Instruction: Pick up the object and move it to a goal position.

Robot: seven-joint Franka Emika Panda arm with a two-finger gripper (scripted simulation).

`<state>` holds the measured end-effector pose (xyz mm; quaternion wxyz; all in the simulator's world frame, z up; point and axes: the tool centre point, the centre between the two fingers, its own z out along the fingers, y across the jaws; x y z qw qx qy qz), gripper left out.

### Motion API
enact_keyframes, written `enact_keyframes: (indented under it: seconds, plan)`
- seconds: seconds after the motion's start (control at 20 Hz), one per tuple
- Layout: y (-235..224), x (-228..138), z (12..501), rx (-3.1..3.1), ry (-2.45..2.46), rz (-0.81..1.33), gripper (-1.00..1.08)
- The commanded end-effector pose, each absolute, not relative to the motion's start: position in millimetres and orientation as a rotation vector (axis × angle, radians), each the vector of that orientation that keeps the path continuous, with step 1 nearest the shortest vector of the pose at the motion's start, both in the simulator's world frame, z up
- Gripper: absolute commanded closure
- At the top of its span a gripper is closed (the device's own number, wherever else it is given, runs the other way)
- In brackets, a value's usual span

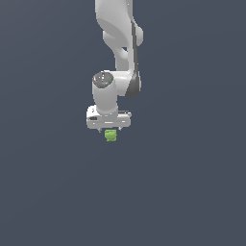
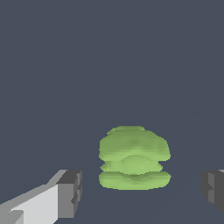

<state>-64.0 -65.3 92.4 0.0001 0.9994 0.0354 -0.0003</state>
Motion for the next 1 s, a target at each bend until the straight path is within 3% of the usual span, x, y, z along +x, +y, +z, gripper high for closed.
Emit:
enact_keyframes:
  seconds: [0.0, 0.8, 0.85, 0.95]
  plan:
    - [-65.2, -63.9, 91.2, 3.139, 0.112, 0.000, -0.92]
    - [-65.4, -65.3, 41.6, 3.139, 0.115, 0.000, -0.92]
    - [-65.4, -65.3, 41.6, 3.139, 0.115, 0.000, 1.08]
    - [-65.4, -65.3, 41.6, 3.139, 0.115, 0.000, 1.08]
